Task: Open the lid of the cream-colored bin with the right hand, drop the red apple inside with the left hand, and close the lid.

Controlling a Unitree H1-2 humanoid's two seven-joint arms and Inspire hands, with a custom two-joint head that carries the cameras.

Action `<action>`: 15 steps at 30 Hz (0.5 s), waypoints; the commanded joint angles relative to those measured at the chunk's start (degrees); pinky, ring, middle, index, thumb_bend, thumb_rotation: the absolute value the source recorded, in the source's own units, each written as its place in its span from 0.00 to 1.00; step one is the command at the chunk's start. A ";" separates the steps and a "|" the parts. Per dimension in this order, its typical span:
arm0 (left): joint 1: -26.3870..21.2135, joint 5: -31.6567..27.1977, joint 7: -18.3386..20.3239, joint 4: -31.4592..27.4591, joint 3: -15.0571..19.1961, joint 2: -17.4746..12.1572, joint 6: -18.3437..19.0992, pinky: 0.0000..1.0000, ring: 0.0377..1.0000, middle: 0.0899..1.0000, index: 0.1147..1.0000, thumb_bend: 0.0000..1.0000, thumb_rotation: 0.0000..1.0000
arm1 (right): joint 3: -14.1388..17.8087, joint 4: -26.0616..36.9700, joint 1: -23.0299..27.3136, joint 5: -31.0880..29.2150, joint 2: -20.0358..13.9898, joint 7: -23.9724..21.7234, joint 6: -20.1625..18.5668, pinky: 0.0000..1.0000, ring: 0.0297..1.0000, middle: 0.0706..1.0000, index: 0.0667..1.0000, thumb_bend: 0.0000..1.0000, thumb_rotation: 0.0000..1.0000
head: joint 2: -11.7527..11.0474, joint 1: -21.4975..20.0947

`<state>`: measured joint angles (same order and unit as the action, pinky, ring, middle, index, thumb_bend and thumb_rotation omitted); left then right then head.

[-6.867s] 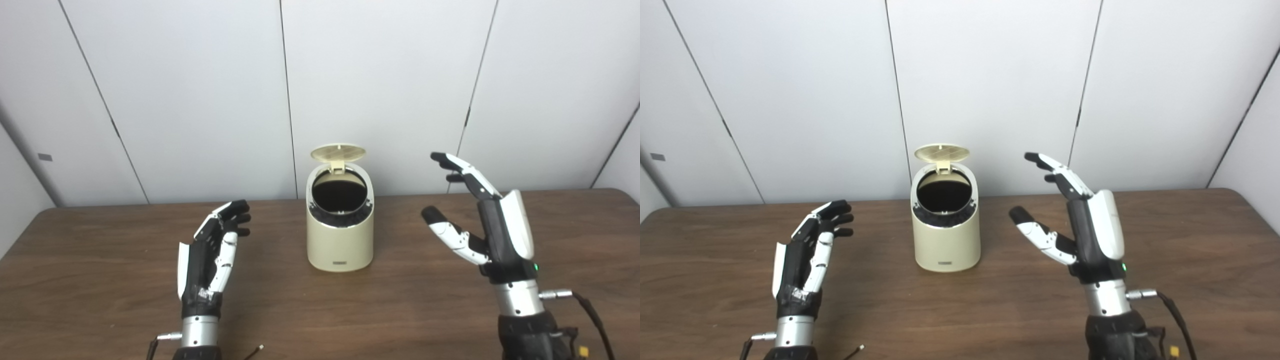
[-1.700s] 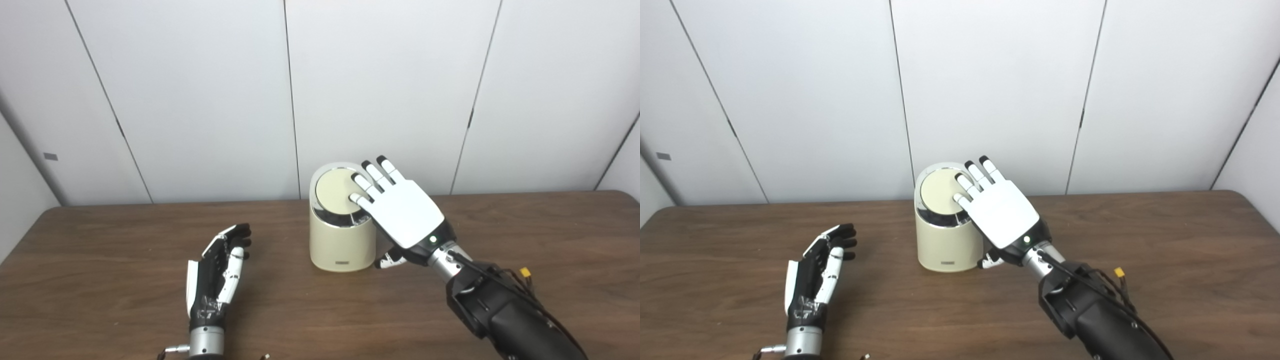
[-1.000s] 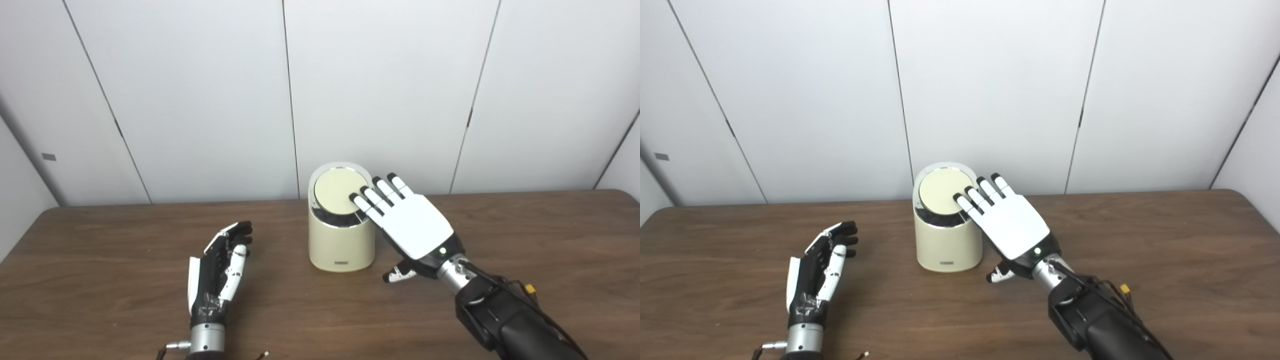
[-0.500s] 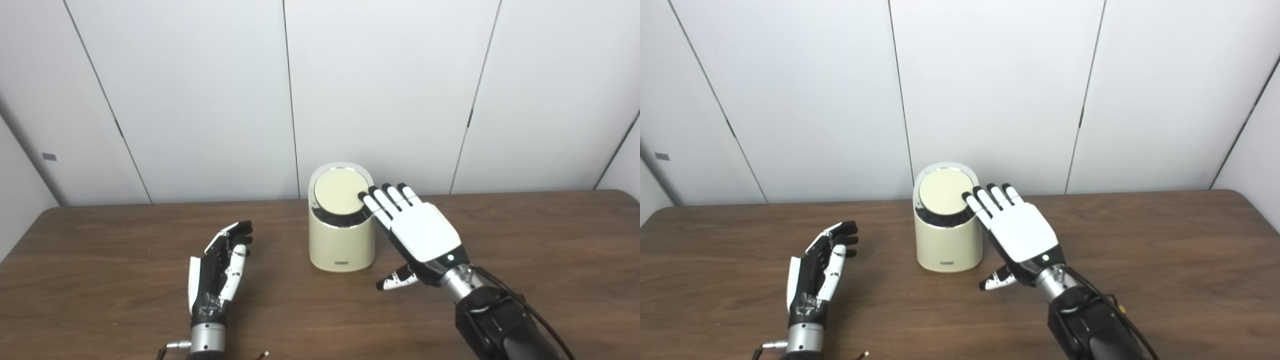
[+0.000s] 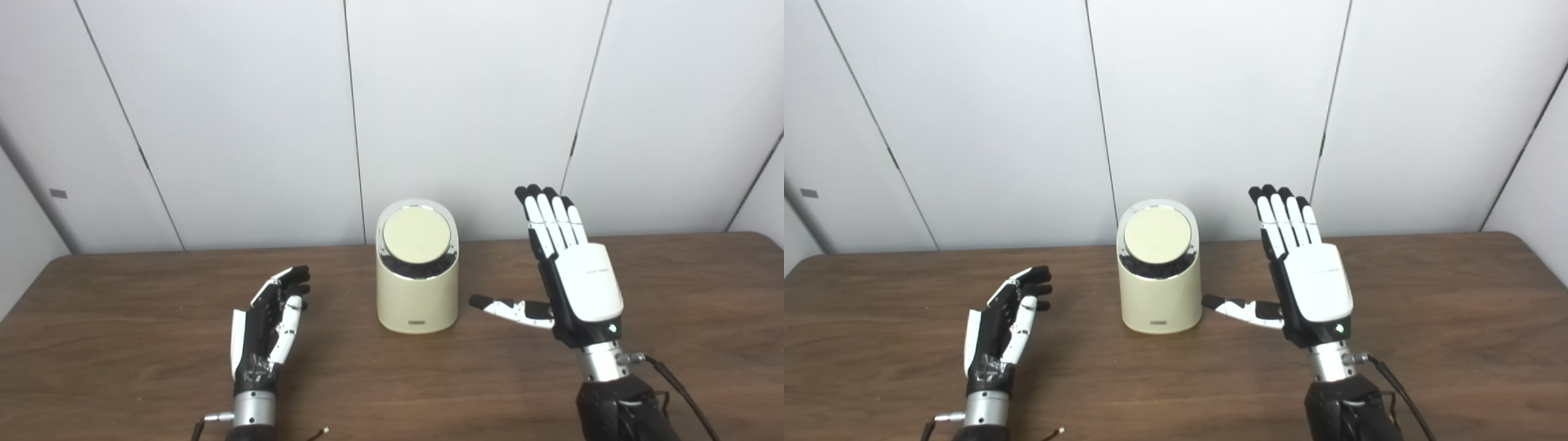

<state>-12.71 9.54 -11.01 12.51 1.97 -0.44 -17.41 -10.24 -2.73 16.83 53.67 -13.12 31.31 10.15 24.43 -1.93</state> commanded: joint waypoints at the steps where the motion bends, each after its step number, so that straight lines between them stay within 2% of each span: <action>1: 0.36 -0.17 -0.08 1.98 0.27 -0.88 -2.62 0.64 0.72 0.73 0.72 0.30 0.70 | 0.87 -1.38 0.31 -3.33 -0.36 6.18 6.92 1.00 1.00 1.00 1.00 0.52 0.78 | -0.06 -0.04; 2: 0.33 -0.16 -0.14 2.11 0.30 -0.98 -2.81 0.65 0.72 0.73 0.72 0.30 0.69 | 1.27 -2.39 -0.29 -4.77 0.07 7.81 9.04 1.00 1.00 1.00 1.00 0.48 0.80 | -0.04 -0.12; 5: 0.27 -0.42 -0.35 2.40 0.55 -1.11 -3.31 0.65 0.72 0.73 0.72 0.27 0.63 | 2.99 -3.97 -2.53 -9.81 2.65 9.75 11.81 0.85 1.00 1.00 1.00 0.39 0.92 | -0.03 -0.50; 8: 0.25 0.07 -0.58 2.51 0.67 -1.38 -3.45 0.65 0.72 0.73 0.72 0.24 0.55 | 4.47 -5.43 -4.19 -14.72 4.46 9.43 14.21 0.79 0.95 1.00 0.99 0.33 0.94 | 0.11 -0.79; 9: 0.24 0.20 -0.64 2.57 0.68 -1.50 -3.61 0.65 0.72 0.73 0.72 0.23 0.50 | 4.61 -6.52 -4.62 -17.23 4.45 9.17 15.45 0.76 0.90 0.94 0.93 0.29 0.88 | 0.18 -0.82; 10: 0.24 0.25 -0.67 2.61 0.69 -1.59 -3.75 0.66 0.72 0.73 0.72 0.22 0.47 | 4.62 -7.23 -4.87 -18.96 4.37 8.97 16.21 0.73 0.85 0.88 0.86 0.24 0.74 | 0.23 -0.83; 11: 0.27 0.35 -0.73 2.52 0.72 -1.68 -3.71 0.66 0.72 0.73 0.72 0.21 0.46 | 2.91 -8.62 -4.97 -22.30 3.07 9.60 16.65 0.73 0.84 0.87 0.86 0.23 0.72 | 0.24 -0.83; 12: 0.28 0.28 -0.69 2.52 0.74 -1.79 -3.90 0.66 0.72 0.73 0.72 0.21 0.46 | 1.07 -10.15 -5.01 -25.90 1.68 9.79 16.75 0.71 0.82 0.84 0.83 0.22 0.55 | 0.44 -0.91; 13: 0.28 0.23 -0.67 2.54 0.76 -1.86 -4.02 0.66 0.73 0.73 0.72 0.21 0.45 | -0.48 -11.16 -4.98 -28.48 0.60 10.10 16.76 0.73 0.82 0.82 0.81 0.23 0.48 | 0.44 -0.91; 14: 0.33 -0.24 -0.33 2.58 0.76 -1.98 -4.19 0.66 0.73 0.73 0.72 0.21 0.44 | -1.37 -12.00 -5.15 -32.22 -0.09 8.60 16.77 0.73 0.81 0.81 0.81 0.23 0.44 | 0.46 -1.02; 15: 0.36 -0.74 -0.06 2.62 0.79 -2.02 -4.34 0.66 0.74 0.73 0.73 0.20 0.44 | -1.69 -12.29 -5.31 -34.80 -0.35 7.01 16.77 0.76 0.82 0.82 0.81 0.25 0.52 | 0.46 -1.02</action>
<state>-13.12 8.74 -11.12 13.77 2.42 -1.35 -19.51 -11.37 -11.73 13.87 22.23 -13.12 39.37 25.27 24.87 -2.90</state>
